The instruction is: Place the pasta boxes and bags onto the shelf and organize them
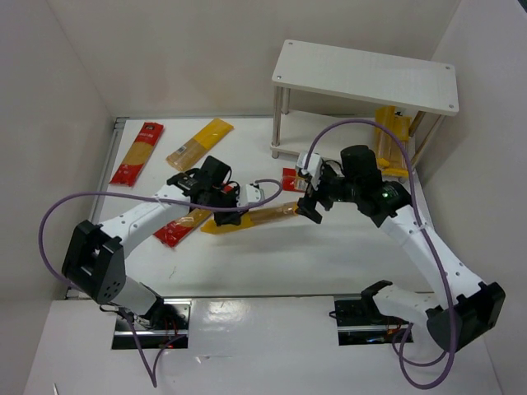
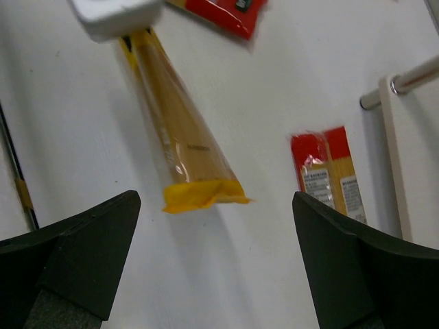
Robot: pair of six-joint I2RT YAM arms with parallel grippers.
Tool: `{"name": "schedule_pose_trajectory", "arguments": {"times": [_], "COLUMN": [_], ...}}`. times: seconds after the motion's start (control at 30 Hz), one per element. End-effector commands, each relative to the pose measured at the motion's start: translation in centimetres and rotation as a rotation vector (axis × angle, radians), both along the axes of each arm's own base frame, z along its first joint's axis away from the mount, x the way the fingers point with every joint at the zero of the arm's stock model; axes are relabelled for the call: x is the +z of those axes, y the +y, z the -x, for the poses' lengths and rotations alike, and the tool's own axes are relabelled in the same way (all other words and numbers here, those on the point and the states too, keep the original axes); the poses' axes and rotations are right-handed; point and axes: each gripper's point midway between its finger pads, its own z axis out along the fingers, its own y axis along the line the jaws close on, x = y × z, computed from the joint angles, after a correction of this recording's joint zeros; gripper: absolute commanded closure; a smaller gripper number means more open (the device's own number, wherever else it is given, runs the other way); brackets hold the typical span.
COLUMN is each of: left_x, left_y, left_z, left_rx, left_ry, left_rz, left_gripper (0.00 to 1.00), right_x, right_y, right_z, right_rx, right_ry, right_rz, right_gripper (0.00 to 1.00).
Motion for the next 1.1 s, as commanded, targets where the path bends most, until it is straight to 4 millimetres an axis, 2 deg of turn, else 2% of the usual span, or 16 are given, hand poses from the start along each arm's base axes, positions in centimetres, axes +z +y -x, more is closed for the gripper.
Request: {"name": "schedule_pose_trajectory", "arguments": {"times": [0.0,0.2,0.33,0.4,0.43,0.5,0.53,0.6,0.63,0.7,0.77,0.8,0.83,0.9,1.07], "left_x": [4.7,5.1,6.0,6.5,6.0,6.4,6.2,6.6,6.7,8.3,9.5,11.0,11.3,12.2,11.9], "left_y": [-3.5,-3.7,-3.9,-3.8,-3.5,-3.4,-2.9,-1.9,-1.6,-0.8,-0.1,0.0,0.2,0.7,1.1], "left_z": [-2.2,-2.4,-1.6,-1.5,-1.0,-0.8,-0.7,-0.7,-0.6,-0.5,-0.2,-0.3,0.1,0.1,0.4], "left_rx": [-0.037,-0.036,-0.056,-0.057,-0.056,-0.058,-0.047,-0.024,-0.023,-0.010,-0.013,-0.022,-0.032,-0.036,-0.021], "left_ry": [-0.100,-0.092,-0.090,-0.102,-0.091,-0.114,-0.112,-0.128,-0.122,-0.120,-0.093,-0.109,-0.088,-0.067,-0.024], "left_rz": [0.166,0.175,0.204,0.211,0.205,0.218,0.216,0.222,0.236,0.288,0.346,0.378,0.393,0.445,0.462], "left_gripper": [1.00,1.00,1.00,1.00,1.00,1.00,1.00,1.00,1.00,1.00,1.00,1.00,1.00,1.00,1.00], "right_x": [1.5,-1.5,-1.8,-1.5,-1.3,-0.2,1.2,2.6,4.3,4.6,4.1,3.4,3.6,2.8,2.3], "right_y": [2.3,5.9,6.4,6.4,6.0,4.8,3.9,1.5,0.3,-1.4,-1.6,-1.7,-1.7,-1.7,-1.4], "right_z": [0.8,2.3,2.1,1.4,1.5,0.9,1.0,0.3,0.6,0.3,0.4,0.3,0.2,-0.5,-1.6], "right_rx": [0.112,0.227,0.236,0.208,0.191,0.138,0.115,0.043,0.010,-0.061,-0.067,-0.076,-0.072,-0.075,-0.101], "right_ry": [-0.052,-0.016,-0.021,-0.045,-0.051,-0.078,-0.123,-0.150,-0.196,-0.192,-0.174,-0.153,-0.158,-0.131,-0.082], "right_rz": [0.012,0.108,0.105,0.102,0.101,0.082,0.055,0.019,-0.021,-0.040,-0.056,-0.062,-0.073,-0.066,-0.075], "right_gripper": [0.00,0.00,0.00,0.00,0.00,0.00,0.00,0.00,0.00,0.00,0.00,0.00,0.00,0.00,0.00]}}
